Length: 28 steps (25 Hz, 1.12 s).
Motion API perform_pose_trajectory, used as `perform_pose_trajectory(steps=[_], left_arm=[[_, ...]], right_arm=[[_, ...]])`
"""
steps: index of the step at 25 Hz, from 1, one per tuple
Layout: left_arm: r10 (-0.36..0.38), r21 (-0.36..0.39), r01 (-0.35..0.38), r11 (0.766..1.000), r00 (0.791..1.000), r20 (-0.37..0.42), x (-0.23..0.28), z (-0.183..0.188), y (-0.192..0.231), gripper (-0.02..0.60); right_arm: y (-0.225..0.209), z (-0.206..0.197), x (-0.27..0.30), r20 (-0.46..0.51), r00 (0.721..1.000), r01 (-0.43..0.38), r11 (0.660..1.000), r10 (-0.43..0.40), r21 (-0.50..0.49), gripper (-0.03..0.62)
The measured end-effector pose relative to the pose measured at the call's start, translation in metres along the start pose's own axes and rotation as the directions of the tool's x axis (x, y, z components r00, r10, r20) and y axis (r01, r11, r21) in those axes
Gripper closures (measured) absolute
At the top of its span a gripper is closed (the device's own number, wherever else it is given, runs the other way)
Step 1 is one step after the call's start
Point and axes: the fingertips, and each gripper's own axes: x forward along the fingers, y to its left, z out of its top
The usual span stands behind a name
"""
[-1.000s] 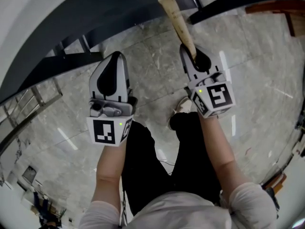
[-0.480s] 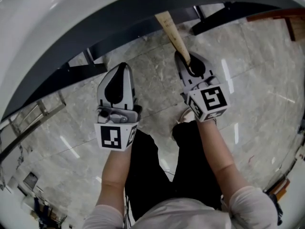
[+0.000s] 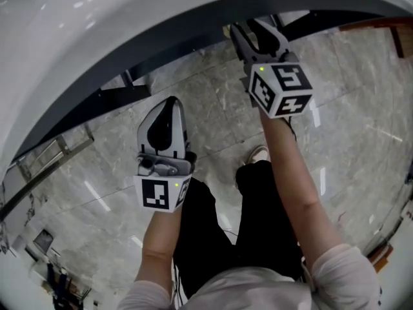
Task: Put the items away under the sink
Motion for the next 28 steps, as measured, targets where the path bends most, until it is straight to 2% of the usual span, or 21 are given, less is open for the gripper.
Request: perform_pose_trajectory(steps=[7, 11, 14, 23, 28], left_arm=[[0.013, -0.020, -0.014, 1.000, 0.999, -0.031, -0.006, 0.011, -0.010, 0.578], [0.000, -0.031, -0.002, 1.000, 0.999, -0.042, -0.005, 0.036, -0.030, 0.578], [-0.009, -0.043, 0.006, 0.999, 0.998, -0.057, -0.006, 0.055, -0.045, 0.578], [-0.036, -0.072, 0.028, 0.997, 0.993, -0.112, 0.001, 0.105, -0.082, 0.578], [-0.053, -0.064, 0.046, 0.997, 0.992, -0.114, 0.008, 0.148, -0.098, 0.578]], right_arm=[[0.002, 0.008, -0.037, -0.029, 0.999, 0.027, 0.999, -0.028, -0.045, 0.454], [0.003, 0.012, -0.065, -0.073, 0.997, 0.031, 0.998, -0.035, -0.047, 0.511], [0.004, 0.018, -0.088, -0.102, 0.994, 0.037, 0.999, -0.041, -0.037, 0.526], [0.018, 0.053, -0.149, -0.179, 0.984, 0.021, 0.999, -0.027, -0.031, 0.543], [0.023, 0.085, -0.179, -0.193, 0.981, 0.030, 0.999, -0.032, -0.011, 0.545]])
